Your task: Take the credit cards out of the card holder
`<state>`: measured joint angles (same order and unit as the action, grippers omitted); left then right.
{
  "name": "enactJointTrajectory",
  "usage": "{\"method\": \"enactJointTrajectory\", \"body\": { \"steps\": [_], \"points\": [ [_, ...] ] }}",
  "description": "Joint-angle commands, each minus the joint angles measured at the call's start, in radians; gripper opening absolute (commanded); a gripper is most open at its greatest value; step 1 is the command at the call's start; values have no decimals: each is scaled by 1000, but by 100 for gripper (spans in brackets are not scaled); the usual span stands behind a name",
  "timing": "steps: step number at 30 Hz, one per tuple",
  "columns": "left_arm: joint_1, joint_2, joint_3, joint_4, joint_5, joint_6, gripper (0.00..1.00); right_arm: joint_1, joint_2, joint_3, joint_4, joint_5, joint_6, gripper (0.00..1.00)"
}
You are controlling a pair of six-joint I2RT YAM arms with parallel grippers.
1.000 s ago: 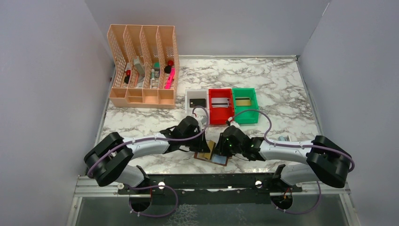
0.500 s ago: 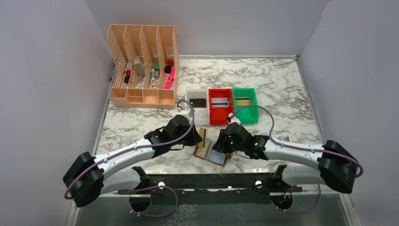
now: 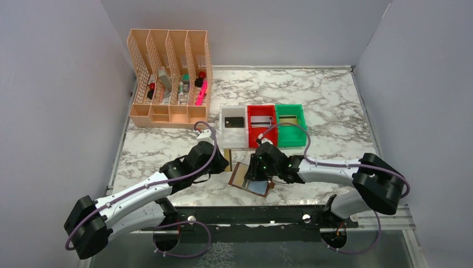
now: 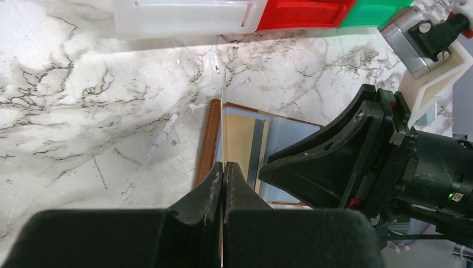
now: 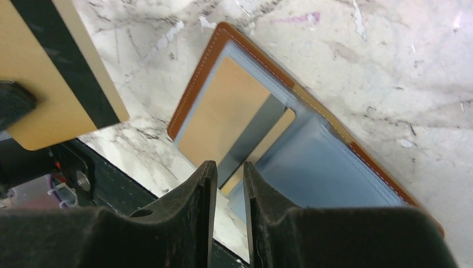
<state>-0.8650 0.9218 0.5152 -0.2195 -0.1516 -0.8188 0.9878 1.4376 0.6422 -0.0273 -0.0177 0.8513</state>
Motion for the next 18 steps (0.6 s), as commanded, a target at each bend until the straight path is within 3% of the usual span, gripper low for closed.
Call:
{"method": "enactJointTrajectory", "body": {
  "steps": [1, 13, 18],
  "points": [
    [4, 2, -2, -4, -38, -10, 0, -4, -28, -53, -35, -4, -6, 29],
    [4, 55, 7, 32, 2, -2, 0, -3, -66, -75, -147, 106, -41, 30],
    [4, 41, 5, 39, -7, -11, 0, -5, 10, -31, -125, 131, -122, 30]
  ]
}}
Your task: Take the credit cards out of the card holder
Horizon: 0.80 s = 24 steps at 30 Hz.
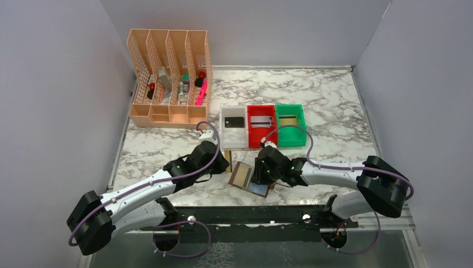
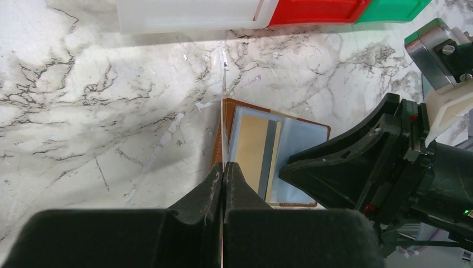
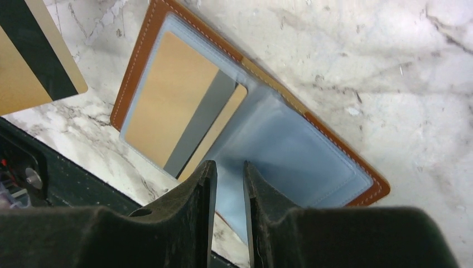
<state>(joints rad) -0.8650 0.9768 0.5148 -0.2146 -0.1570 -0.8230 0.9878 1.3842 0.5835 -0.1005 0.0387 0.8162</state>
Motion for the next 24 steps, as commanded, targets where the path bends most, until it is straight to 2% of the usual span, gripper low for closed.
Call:
{"method": "enactJointTrajectory", "body": {
  "steps": [1, 8, 20, 24],
  "points": [
    [4, -18, 8, 32, -5, -7, 0, -5, 82, 36, -42, 76, -107, 30],
    [4, -53, 6, -3, -48, -15, 0, -5, 177, 85, -12, 92, -222, 30],
    [5, -73, -7, -7, -63, -35, 0, -7, 245, 102, 156, -95, -397, 30],
    [5, -68, -3, 0, -56, -26, 0, -6, 225, 128, 123, -91, -401, 30]
  ]
}}
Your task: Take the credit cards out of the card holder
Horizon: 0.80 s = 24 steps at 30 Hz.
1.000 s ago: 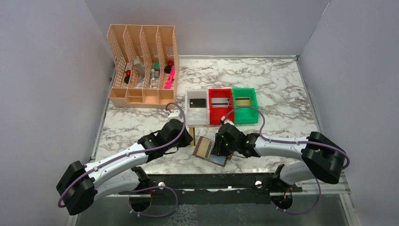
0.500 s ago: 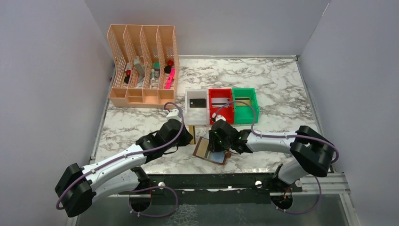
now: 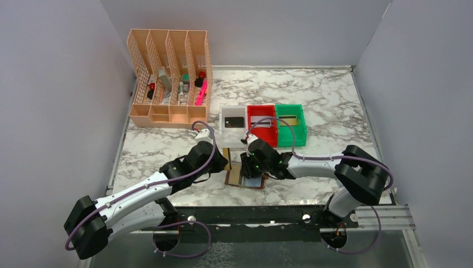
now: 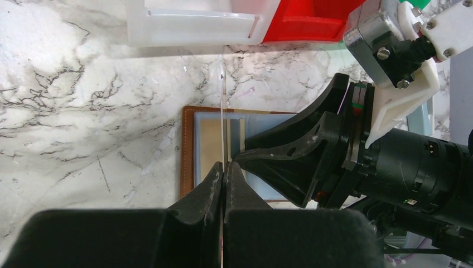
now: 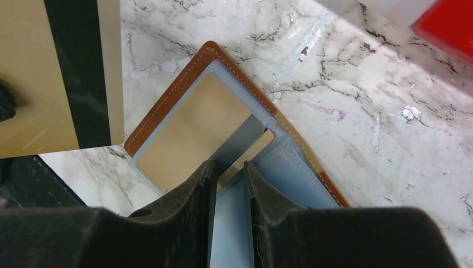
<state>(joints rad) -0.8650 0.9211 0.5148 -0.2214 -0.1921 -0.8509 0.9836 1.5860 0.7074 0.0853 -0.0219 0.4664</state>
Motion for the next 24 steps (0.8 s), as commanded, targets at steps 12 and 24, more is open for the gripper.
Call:
{"method": "enactJointTrajectory", "body": {
  "steps": [12, 24],
  "points": [
    [44, 15, 25, 61, 50, 95, 0, -76, -367, -33, -204, 205, 54, 40],
    [253, 4, -134, 576, 622, 23, 0, -303, -579, -183, -6, -120, 176, 66]
  ]
}}
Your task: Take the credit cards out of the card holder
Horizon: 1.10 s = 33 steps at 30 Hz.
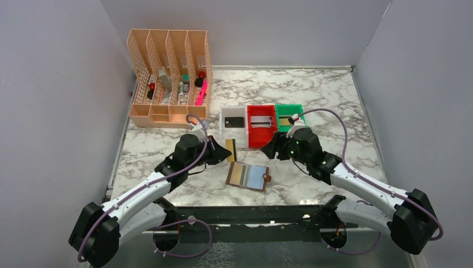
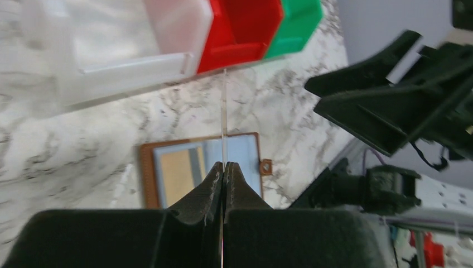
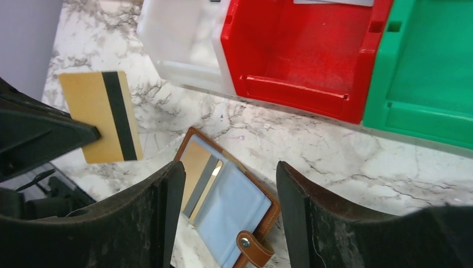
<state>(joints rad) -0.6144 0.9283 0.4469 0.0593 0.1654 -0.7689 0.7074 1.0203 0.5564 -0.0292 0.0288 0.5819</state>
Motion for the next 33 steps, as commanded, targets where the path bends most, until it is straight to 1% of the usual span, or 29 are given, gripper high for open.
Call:
{"method": "enactJointTrajectory", "body": {
  "steps": [1, 6, 9, 14, 15, 17, 18, 21, 23, 26, 29, 33],
  "points": [
    [4, 4, -70, 318, 286, -65, 0, -29, -13, -42, 135, -209, 74, 66],
    [4, 33, -61, 370, 390, -54, 0, -33, 23, -88, 310, -401, 158, 66],
    [4, 35, -59, 400, 414, -53, 0, -35, 73, -94, 394, -486, 199, 63],
    [4, 38, -59, 428, 442, -64, 0, -42, 106, -123, 519, -559, 232, 62],
    [3, 40, -60, 435, 450, -66, 0, -48, 111, -124, 530, -572, 239, 60],
    [4, 45, -59, 448, 476, -70, 0, -62, 128, -127, 561, -610, 249, 51],
    [4, 49, -58, 454, 491, -71, 0, -69, 136, -129, 586, -633, 259, 49],
    [3, 57, -59, 468, 512, -77, 0, -88, 160, -146, 678, -703, 293, 45],
    [4, 58, -60, 475, 516, -82, 0, -96, 171, -157, 733, -733, 311, 44],
    [4, 60, -62, 489, 521, -87, 0, -102, 186, -167, 797, -773, 335, 40],
    [4, 69, -62, 502, 535, -93, 0, -108, 204, -178, 859, -796, 364, 33],
    [4, 86, -62, 519, 560, -100, 0, -116, 221, -188, 912, -815, 384, 28]
  ]
}}
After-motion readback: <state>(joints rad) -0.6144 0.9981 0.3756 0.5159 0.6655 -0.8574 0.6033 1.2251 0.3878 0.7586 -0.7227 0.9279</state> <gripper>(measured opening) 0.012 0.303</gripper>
